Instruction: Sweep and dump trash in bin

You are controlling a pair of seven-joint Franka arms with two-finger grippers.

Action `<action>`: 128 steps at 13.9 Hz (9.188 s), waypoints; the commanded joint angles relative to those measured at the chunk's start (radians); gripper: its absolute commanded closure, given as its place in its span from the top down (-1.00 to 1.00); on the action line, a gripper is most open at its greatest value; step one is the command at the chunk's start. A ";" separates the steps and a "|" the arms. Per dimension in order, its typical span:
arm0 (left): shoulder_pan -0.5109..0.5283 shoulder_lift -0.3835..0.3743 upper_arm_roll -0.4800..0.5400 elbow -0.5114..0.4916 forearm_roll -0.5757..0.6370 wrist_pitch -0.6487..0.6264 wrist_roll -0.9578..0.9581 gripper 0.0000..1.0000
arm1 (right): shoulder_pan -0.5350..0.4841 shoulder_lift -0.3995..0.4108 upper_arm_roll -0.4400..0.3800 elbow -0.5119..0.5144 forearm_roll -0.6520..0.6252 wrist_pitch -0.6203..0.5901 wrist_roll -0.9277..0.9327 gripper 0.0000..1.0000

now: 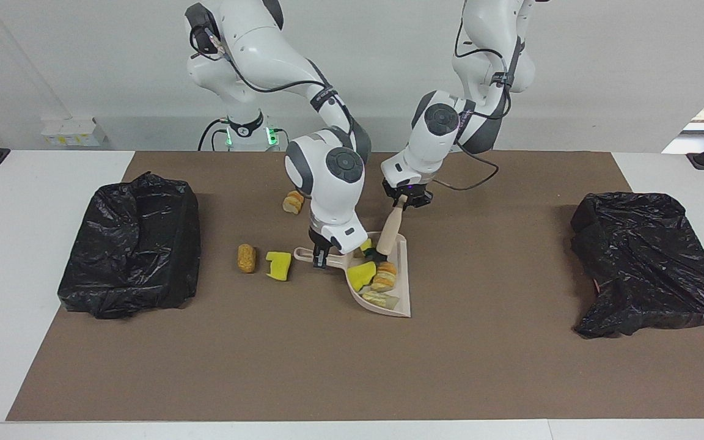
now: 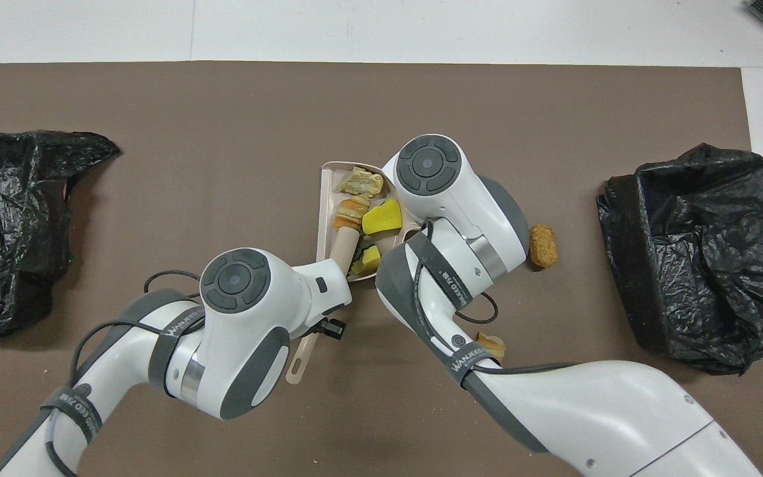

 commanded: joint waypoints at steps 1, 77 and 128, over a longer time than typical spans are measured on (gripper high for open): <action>0.070 -0.059 0.005 0.054 -0.003 -0.142 -0.061 -1.00 | -0.023 -0.029 0.008 -0.020 -0.002 0.001 0.026 -1.00; 0.534 -0.114 -0.008 0.461 0.223 -0.526 0.083 1.00 | 0.029 0.231 0.093 0.536 0.025 -0.215 1.366 -1.00; 0.040 0.355 -0.008 0.548 0.143 -0.070 -0.336 1.00 | 0.291 -0.446 0.140 -0.618 0.512 0.256 1.830 -1.00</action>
